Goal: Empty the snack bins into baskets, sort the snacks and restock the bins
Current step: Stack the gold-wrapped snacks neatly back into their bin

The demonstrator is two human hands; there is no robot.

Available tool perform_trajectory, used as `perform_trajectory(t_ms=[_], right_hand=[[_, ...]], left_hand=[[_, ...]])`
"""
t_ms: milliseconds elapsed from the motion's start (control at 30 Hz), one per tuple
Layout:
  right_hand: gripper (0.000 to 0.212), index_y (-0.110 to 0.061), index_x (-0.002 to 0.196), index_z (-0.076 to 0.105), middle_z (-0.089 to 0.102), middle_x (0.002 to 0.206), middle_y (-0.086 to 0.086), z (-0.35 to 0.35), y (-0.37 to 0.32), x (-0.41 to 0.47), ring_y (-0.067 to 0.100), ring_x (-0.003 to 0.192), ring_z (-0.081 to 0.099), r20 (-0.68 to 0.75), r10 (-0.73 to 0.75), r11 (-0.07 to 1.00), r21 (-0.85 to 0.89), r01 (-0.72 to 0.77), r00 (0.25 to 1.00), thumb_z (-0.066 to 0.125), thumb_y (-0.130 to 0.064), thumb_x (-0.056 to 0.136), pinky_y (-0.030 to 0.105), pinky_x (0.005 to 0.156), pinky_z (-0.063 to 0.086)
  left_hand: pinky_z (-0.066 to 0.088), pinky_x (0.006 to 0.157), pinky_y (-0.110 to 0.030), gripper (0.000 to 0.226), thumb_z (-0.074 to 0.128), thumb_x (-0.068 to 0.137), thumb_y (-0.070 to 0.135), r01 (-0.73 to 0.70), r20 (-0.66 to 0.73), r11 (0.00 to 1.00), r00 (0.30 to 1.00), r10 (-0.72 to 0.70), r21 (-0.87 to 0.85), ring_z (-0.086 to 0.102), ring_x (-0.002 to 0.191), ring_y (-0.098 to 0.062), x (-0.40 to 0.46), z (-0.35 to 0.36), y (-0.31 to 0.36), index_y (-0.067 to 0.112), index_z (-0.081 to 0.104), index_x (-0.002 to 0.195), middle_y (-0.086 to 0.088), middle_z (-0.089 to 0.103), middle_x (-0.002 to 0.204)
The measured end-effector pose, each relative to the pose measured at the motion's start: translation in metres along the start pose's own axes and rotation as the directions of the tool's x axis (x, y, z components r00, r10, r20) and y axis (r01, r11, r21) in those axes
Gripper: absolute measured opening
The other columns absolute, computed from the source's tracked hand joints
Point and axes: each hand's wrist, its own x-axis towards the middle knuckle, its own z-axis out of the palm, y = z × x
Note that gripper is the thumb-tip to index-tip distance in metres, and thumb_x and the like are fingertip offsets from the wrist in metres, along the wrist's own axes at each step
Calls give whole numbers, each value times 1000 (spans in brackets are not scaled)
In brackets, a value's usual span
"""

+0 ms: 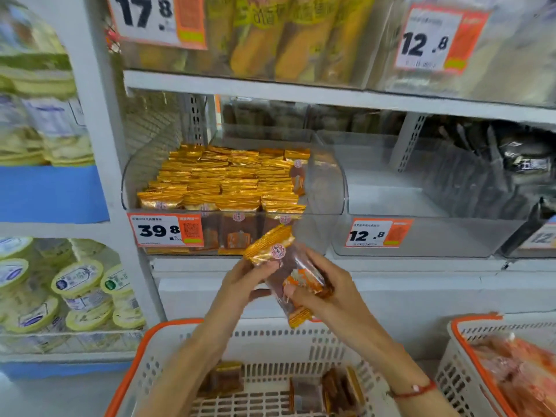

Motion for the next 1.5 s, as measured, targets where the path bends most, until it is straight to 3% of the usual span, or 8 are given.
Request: perform_trajectory(t_ms=[233,400,533,633,800,967,1200,1500], right_hand=[[64,-33,140,48,65,121,-14,-48,-55,43,4,105,64,121,-141,964,-208,164,983,74,-28,82,21,84,54],[66,-37,143,37,49,136,-16,-66,-35,70,-5,127,37,-319,-402,849,-481,218,859,51,-65,84,9,103,27],[81,-26,149,29,43,147,-4,-81,3,84,14,136,35,-341,-409,694,-718,46,846,30,-77,86,33,114,28],[81,-18,143,44,59,132,0,-83,19,84,18,117,52,-267,-453,515,-857,6,851,27,-76,89,37,103,42],[76,-19,135,54,69,109,-4,-84,24,85,16,98,64,-270,-495,441,-897,-29,826,29,-75,89,33,90,47],[79,-16,133,56,71,98,-3,-82,25,87,18,90,65,-267,-498,409,-911,-48,825,24,-75,90,34,86,49],[77,-17,135,53,69,96,-6,-83,28,88,16,90,63,-257,-504,423,-906,-24,824,30,-74,89,33,89,45],[75,-20,137,51,68,97,-7,-82,29,87,15,94,61,-264,-487,436,-900,-30,833,32,-74,89,32,93,40]], left_hand=[[60,68,-26,46,84,69,29,-171,223,919,970,94,355,73,83,-14,20,5,90,26,62,109,6,76,91],[56,62,-16,31,71,82,26,-298,-29,914,948,318,274,71,83,-5,59,4,119,21,61,111,2,75,98],[57,69,-20,27,70,86,25,-347,-65,865,916,395,362,67,95,-11,110,12,122,24,59,111,2,69,103],[56,82,-31,17,69,88,24,-339,16,781,921,389,525,63,95,-12,152,20,111,31,58,97,3,66,100],[45,71,-7,56,75,83,24,-328,168,619,938,302,714,58,96,-7,206,22,93,14,46,129,2,61,110],[51,93,-33,66,73,84,29,-376,295,394,922,253,839,55,117,-19,239,21,94,19,39,140,0,55,127],[23,114,-47,84,63,86,51,-326,344,-286,939,13,901,18,145,-32,279,45,87,28,17,152,-11,19,159],[44,100,-39,70,79,74,36,-305,283,102,940,189,947,47,122,-25,285,35,85,28,44,134,-5,48,139]])
